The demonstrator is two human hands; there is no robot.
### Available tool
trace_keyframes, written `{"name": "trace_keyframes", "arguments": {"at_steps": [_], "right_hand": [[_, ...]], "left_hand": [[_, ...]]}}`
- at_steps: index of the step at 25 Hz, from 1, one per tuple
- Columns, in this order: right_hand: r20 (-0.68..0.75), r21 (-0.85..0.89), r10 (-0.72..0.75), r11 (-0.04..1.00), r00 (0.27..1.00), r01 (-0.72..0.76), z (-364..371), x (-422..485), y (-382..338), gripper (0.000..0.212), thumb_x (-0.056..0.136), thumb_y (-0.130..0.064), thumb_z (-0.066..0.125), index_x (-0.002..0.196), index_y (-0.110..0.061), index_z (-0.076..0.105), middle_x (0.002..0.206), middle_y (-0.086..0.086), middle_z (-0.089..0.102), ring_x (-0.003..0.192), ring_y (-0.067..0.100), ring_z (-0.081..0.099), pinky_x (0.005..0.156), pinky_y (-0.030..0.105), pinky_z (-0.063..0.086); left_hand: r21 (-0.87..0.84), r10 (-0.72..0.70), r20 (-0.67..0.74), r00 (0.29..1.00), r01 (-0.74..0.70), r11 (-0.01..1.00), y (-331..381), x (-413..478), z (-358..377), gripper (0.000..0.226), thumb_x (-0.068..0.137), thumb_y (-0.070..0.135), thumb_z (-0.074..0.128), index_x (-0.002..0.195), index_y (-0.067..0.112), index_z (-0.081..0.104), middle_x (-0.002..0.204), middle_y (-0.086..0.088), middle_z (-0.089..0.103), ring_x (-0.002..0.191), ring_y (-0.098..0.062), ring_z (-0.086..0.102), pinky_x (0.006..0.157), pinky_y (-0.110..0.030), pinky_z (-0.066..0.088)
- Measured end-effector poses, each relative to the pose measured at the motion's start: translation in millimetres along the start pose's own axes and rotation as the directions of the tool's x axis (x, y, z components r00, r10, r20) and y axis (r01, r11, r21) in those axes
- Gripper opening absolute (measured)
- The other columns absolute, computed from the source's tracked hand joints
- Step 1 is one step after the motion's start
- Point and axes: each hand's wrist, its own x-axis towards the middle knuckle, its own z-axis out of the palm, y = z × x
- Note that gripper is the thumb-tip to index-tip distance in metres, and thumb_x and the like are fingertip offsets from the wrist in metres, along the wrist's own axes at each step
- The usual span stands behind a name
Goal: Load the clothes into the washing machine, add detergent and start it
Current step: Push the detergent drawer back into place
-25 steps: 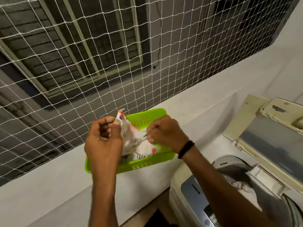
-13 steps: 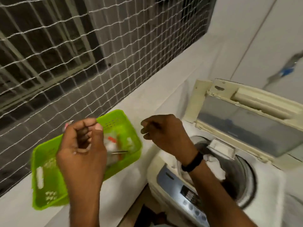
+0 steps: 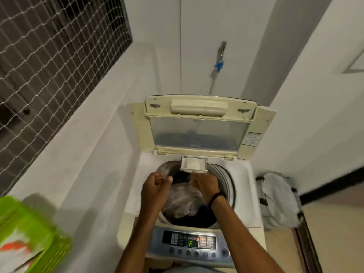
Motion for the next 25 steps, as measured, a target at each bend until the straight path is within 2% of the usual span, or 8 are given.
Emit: {"name": "trace_keyframes", "arguments": {"at_steps": [5,8,12,15,18,20,22,25], "right_hand": [[-0.064,0.283,0.166,0.949,0.984,-0.142,-25,54,30,0.021,0.085,-0.030,0.071,0.072,-0.012,0.070,0.070,0.005,0.070,0.065,0.017,0.068,0.074,0.036,0.059],[-0.040,0.315,0.214,0.930,0.976,-0.191,-27,93,42,0.015,0.088,-0.025,0.068,0.077,-0.014,0.069,0.079,0.005,0.069,0.075,0.017,0.066,0.083,0.037,0.057],[0.022,0.407,0.300,0.869,0.954,-0.283,-24,151,69,0.027,0.081,-0.023,0.076,0.101,-0.005,0.070,0.110,0.018,0.067,0.099,0.026,0.067,0.083,0.037,0.058],[0.013,0.508,0.311,0.817,0.950,-0.274,-17,145,52,0.034,0.090,-0.007,0.067,0.120,0.005,0.059,0.117,0.022,0.067,0.103,0.028,0.067,0.082,0.035,0.060],[-0.038,0.561,0.311,0.793,0.950,-0.237,-14,157,54,0.027,0.090,0.008,0.059,0.117,0.010,0.055,0.099,0.022,0.067,0.076,0.021,0.071,0.062,0.029,0.061],[-0.077,0.567,0.324,0.792,0.943,-0.226,-10,169,61,0.025,0.090,0.009,0.058,0.114,0.010,0.055,0.083,0.019,0.068,0.062,0.018,0.069,0.074,0.037,0.062],[-0.099,0.559,0.339,0.797,0.936,-0.229,-6,185,68,0.025,0.087,0.002,0.066,0.109,0.009,0.057,0.084,0.018,0.072,0.076,0.024,0.070,0.091,0.047,0.056],[-0.131,0.547,0.328,0.811,0.936,-0.207,-4,193,64,0.015,0.084,0.000,0.071,0.092,0.008,0.061,0.078,0.019,0.068,0.078,0.027,0.063,0.084,0.049,0.057]], "left_hand": [[0.180,-0.171,0.177,0.969,0.138,0.974,-33,61,64,0.051,0.082,0.038,0.075,0.124,0.019,0.054,0.106,0.003,0.062,0.097,-0.015,0.060,0.086,-0.030,0.049],[-0.058,-0.437,0.295,0.850,0.472,0.880,-60,102,96,0.054,0.080,0.041,0.076,0.123,0.016,0.054,0.101,-0.006,0.069,0.091,-0.021,0.067,0.087,-0.040,0.058],[-0.380,-0.595,0.431,0.679,0.734,0.562,-75,144,125,0.029,0.091,0.017,0.069,0.114,0.003,0.059,0.110,-0.016,0.057,0.095,-0.026,0.059,0.093,-0.037,0.052],[-0.455,-0.610,0.439,0.659,0.749,0.481,-84,168,140,0.024,0.094,0.010,0.062,0.115,-0.002,0.062,0.110,-0.021,0.063,0.099,-0.032,0.062,0.089,-0.040,0.056],[-0.456,-0.605,0.429,0.671,0.739,0.495,-88,177,149,0.031,0.096,0.005,0.056,0.125,-0.007,0.056,0.112,-0.020,0.067,0.103,-0.032,0.064,0.074,-0.036,0.060],[-0.455,-0.599,0.406,0.690,0.722,0.522,-93,181,155,0.033,0.095,0.001,0.055,0.126,-0.010,0.055,0.121,-0.023,0.064,0.114,-0.035,0.062,0.080,-0.037,0.059],[-0.487,-0.611,0.375,0.697,0.710,0.510,-96,189,161,0.032,0.094,-0.001,0.057,0.124,-0.010,0.057,0.123,-0.027,0.063,0.119,-0.038,0.059,0.089,-0.041,0.056],[-0.518,-0.631,0.323,0.705,0.690,0.506,-97,199,171,0.031,0.092,-0.003,0.060,0.122,-0.008,0.058,0.123,-0.024,0.064,0.116,-0.034,0.061,0.086,-0.039,0.056]]}}
